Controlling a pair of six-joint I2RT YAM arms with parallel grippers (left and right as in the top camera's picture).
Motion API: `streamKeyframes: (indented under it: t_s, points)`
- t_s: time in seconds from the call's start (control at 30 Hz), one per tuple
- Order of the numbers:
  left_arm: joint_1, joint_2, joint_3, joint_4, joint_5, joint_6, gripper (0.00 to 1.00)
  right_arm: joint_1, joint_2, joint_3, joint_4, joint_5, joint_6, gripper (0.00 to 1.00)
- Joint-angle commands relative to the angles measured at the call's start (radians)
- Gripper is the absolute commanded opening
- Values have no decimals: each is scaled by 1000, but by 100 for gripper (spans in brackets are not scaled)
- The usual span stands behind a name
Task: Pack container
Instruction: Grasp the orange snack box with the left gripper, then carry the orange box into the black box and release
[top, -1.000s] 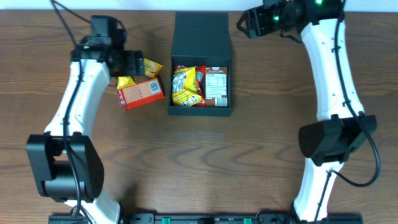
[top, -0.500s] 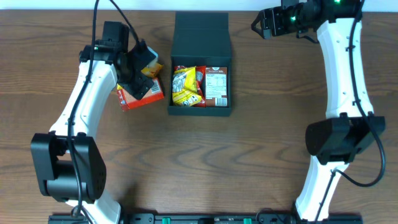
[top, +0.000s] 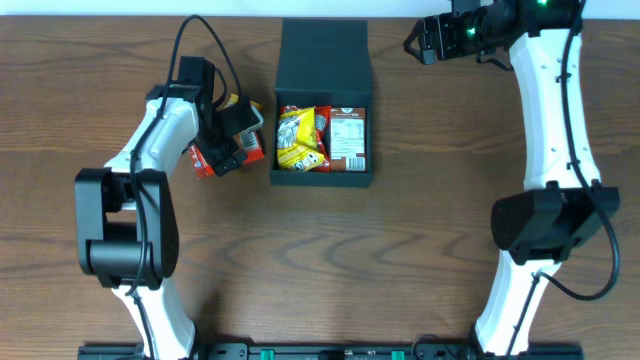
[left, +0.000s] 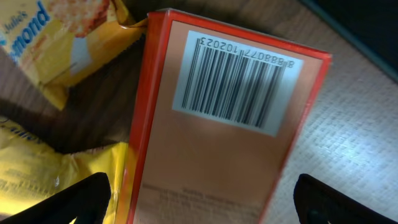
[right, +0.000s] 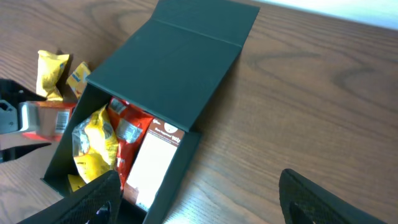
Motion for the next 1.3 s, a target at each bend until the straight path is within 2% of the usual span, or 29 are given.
streamKeyframes:
  t_s: [0.0,0.33,0.37,0.4,0.43,0.5,0.6,0.67,0.7,0.87,0.93,1.1,1.17,1.27]
  points:
    - [4,33,-5,36,-16,25,95,-2,6,1,-10,-4,-4,81]
    - [2,89,-5,50,-14,21,95,-2,6,1,-5,-4,-4,81]
    - [1,89,-5,49,-14,21,100,-2,6,1,-5,-4,-4,81]
    - [0,89,-5,49,-14,18,83,-2,6,1,-5,-4,-4,81]
    - [-2,89,-5,49,-14,5,70,-2,6,1,-3,-4,-4,81]
    - [-6,89,-5,49,-14,-27,52,-2,6,1,-3,-4,-4,81]
    - [-17,88,-3,49,-14,-85,45,-2,6,1,-3,-4,-4,81]
    - [-27,88,3,49,-15,-127,33,-2,6,1,-2,-3,-4,81]
    - [-33,88,9,48,-15,-155,29,-2,6,1,-2,-2,-4,81]
    - [-72,76,83,0,-16,-314,24,-3,6,1,2,3,-5,81]
    - [-86,61,138,-53,-16,-365,23,-4,6,1,2,3,-5,81]
    - [-99,16,299,-185,-22,-534,13,-4,6,1,2,3,-5,81]
    - [-99,-3,362,-202,-22,-653,13,-4,6,1,2,3,-5,81]
    - [-109,-27,409,-195,25,-916,13,-8,6,1,2,4,-5,81]
